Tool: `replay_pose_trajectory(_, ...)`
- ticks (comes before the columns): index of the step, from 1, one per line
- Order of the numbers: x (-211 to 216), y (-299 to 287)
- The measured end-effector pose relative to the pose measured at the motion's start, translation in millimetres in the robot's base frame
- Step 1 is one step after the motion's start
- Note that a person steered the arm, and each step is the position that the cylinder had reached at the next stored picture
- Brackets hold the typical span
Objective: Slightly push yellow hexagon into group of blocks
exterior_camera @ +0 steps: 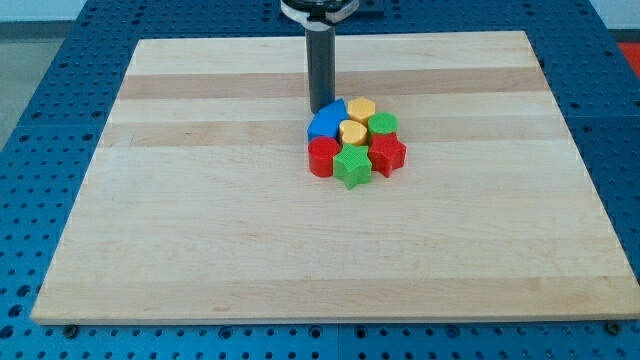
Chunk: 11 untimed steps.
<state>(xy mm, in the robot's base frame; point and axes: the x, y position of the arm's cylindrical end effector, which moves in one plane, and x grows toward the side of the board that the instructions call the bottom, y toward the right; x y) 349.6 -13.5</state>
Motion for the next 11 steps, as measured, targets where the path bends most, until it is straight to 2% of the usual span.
replay_pose_trajectory(2, 4, 0)
replay_pose_trajectory(4, -28, 1)
replay_pose_trajectory(5, -29, 24)
replay_pose_trajectory(7, -23, 48)
replay_pose_trajectory(11, -4, 48)
